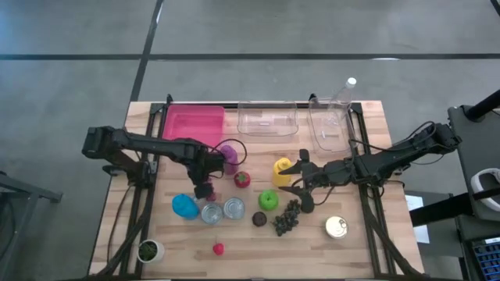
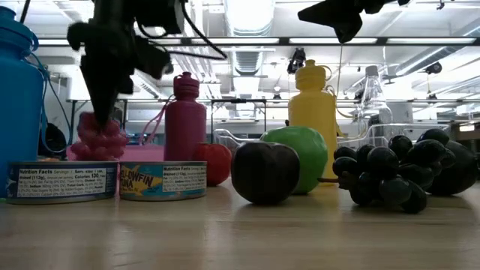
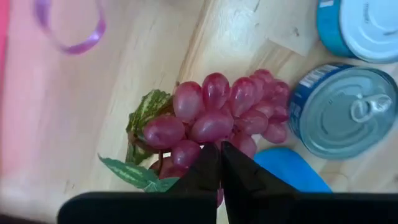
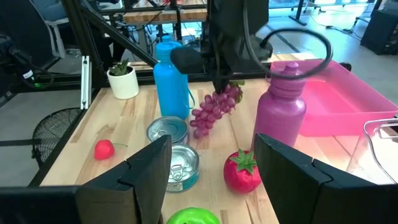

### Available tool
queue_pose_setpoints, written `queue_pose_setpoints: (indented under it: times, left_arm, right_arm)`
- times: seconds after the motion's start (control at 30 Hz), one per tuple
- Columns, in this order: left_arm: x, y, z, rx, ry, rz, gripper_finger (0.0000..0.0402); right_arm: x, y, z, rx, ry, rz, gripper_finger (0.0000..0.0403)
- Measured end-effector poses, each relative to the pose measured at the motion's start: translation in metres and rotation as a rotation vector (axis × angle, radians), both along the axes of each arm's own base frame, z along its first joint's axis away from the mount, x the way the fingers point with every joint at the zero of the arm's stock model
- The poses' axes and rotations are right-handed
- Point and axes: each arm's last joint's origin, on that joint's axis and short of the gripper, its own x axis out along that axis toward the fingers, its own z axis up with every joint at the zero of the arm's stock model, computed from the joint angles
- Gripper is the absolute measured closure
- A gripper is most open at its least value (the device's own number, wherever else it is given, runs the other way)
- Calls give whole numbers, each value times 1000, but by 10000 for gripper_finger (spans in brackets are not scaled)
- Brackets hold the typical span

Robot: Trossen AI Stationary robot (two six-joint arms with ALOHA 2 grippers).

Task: Pick & Place Food Item
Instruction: Put the red grapes into the red transparent bin

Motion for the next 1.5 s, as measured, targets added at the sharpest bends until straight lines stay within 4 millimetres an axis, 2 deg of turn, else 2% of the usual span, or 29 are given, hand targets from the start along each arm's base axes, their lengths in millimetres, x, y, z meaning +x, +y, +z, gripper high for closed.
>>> queue_pose_setpoints:
  times: [0.2, 0.4, 0.57, 0.77, 0.97, 1.17, 1.33, 1.5]
  left_arm:
    - [-12, 1, 30, 28, -62, 1, 398]
    - [-34, 6, 55, 175, -92, 51, 398]
    - [-54, 13, 71, 364, -153, 183, 398]
    - [-66, 24, 82, 530, -240, 378, 397]
    - [-67, 44, 84, 720, -256, 549, 396]
    - [-68, 72, 79, 785, -205, 682, 395]
    - [-74, 101, 61, 805, -173, 828, 395]
    - [-83, 121, 36, 792, -127, 877, 395]
  right_arm:
    - [0, 0, 0, -19, 2, 5, 179]
    - [0, 0, 0, -22, 3, 6, 179]
    - [0, 0, 0, -22, 3, 6, 179]
    - [0, 0, 0, -22, 3, 6, 179]
    - [0, 0, 0, -22, 2, 6, 179]
    - [0, 0, 0, -22, 3, 6, 179]
    - [0, 0, 0, -22, 2, 6, 179]
    - [0, 0, 0, -22, 2, 6, 179]
